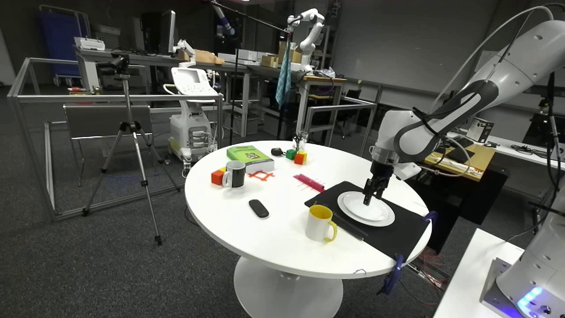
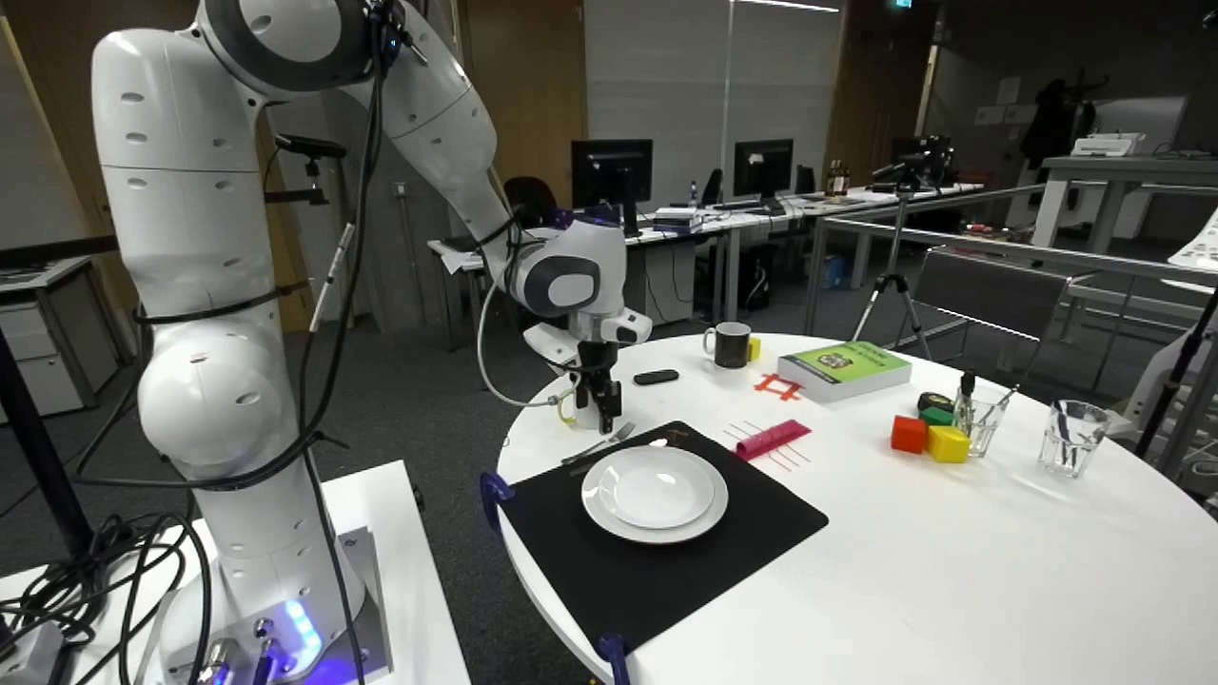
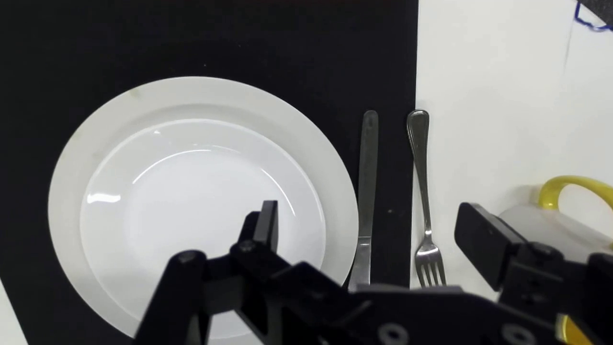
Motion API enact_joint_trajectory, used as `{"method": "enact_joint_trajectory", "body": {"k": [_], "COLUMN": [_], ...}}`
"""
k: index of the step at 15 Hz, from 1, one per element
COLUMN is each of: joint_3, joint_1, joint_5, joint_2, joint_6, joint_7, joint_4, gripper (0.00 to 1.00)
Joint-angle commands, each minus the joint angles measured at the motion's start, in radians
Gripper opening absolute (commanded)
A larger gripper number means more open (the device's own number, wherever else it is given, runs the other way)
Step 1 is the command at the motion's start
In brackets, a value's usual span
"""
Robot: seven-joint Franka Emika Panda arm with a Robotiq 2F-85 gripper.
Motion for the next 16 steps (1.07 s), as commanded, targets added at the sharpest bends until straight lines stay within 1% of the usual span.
{"method": "enact_joint_trajectory", "body": {"k": [1, 4, 6, 8, 9, 10, 11, 12, 13, 15, 16], "joint_3": [0.013, 0.021, 0.026, 0.029, 0.031, 0.032, 0.034, 0.035, 0.038, 0.041, 0.041], "joint_1": [0.001, -0.002, -0.002, -0.004, -0.005, -0.005, -0.006, -0.007, -0.008, -0.007, -0.005], "joint_5": [0.038, 0.045, 0.044, 0.044, 0.045, 0.045, 0.048, 0.049, 0.053, 0.054, 0.051], "joint_2": [0.068, 0.107, 0.129, 0.147, 0.154, 0.162, 0.170, 0.178, 0.187, 0.208, 0.219], "joint_6": [0.051, 0.062, 0.068, 0.069, 0.067, 0.067, 0.066, 0.067, 0.067, 0.071, 0.075], "joint_7": [-0.038, -0.040, -0.040, -0.041, -0.043, -0.043, -0.046, -0.047, -0.051, -0.056, -0.054], "joint_4": [0.039, 0.060, 0.072, 0.083, 0.089, 0.095, 0.100, 0.106, 0.113, 0.125, 0.132], "gripper": [1.00, 1.00, 0.98, 0.92, 0.84, 0.83, 0.86, 0.85, 0.89, 0.92, 0.96]}}
